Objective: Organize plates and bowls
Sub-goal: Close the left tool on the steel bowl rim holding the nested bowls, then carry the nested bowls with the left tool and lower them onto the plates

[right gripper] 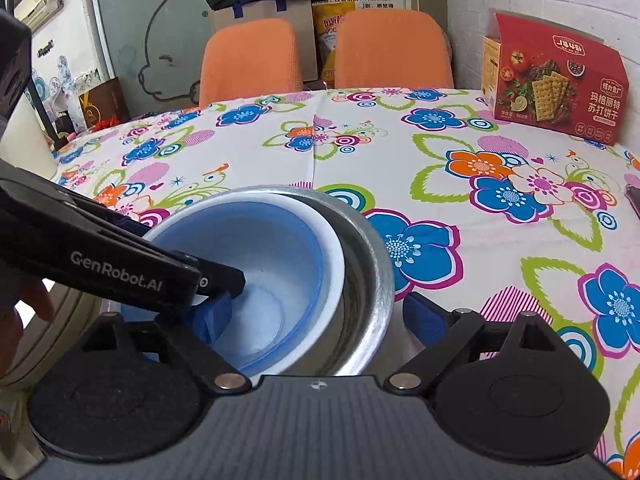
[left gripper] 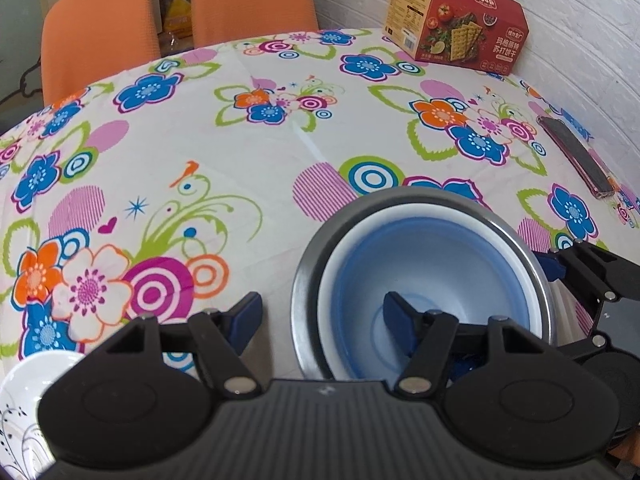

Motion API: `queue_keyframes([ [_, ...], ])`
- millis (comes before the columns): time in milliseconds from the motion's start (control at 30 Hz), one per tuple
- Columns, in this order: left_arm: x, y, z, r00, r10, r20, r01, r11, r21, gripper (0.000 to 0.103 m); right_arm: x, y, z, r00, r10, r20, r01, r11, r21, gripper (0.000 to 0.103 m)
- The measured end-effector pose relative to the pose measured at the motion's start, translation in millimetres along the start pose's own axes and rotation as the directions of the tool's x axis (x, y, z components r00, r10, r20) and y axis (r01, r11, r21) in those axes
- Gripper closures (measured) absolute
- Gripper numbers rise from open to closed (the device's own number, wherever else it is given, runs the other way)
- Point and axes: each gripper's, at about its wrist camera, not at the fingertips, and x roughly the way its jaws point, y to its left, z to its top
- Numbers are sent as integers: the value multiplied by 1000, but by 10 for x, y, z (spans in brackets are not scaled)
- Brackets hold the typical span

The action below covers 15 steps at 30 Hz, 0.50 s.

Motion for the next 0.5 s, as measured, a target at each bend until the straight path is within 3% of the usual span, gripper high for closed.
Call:
queue_keyframes([
  [67, 2, -10, 4, 1000, 0, 4, 0, 1000, -5, 41, -4, 6, -14, 1000, -1, 14, 1, 1000, 4, 26],
  [167, -18, -38, 14, 1000, -29, 9, 30, 999, -28, 65, -12, 49, -7, 1000, 8, 25, -8, 1000, 3, 33],
  [233, -18, -29, 22, 1000, -24, 11, 25, 998, -64, 66, -40, 112, 2, 999, 11, 30, -11, 1000, -11, 39],
  [500, -37, -99, 110, 1000, -6, -4, 6, 996, -92, 64, -137, 77, 31, 999, 32, 35, -35, 995, 92, 35],
])
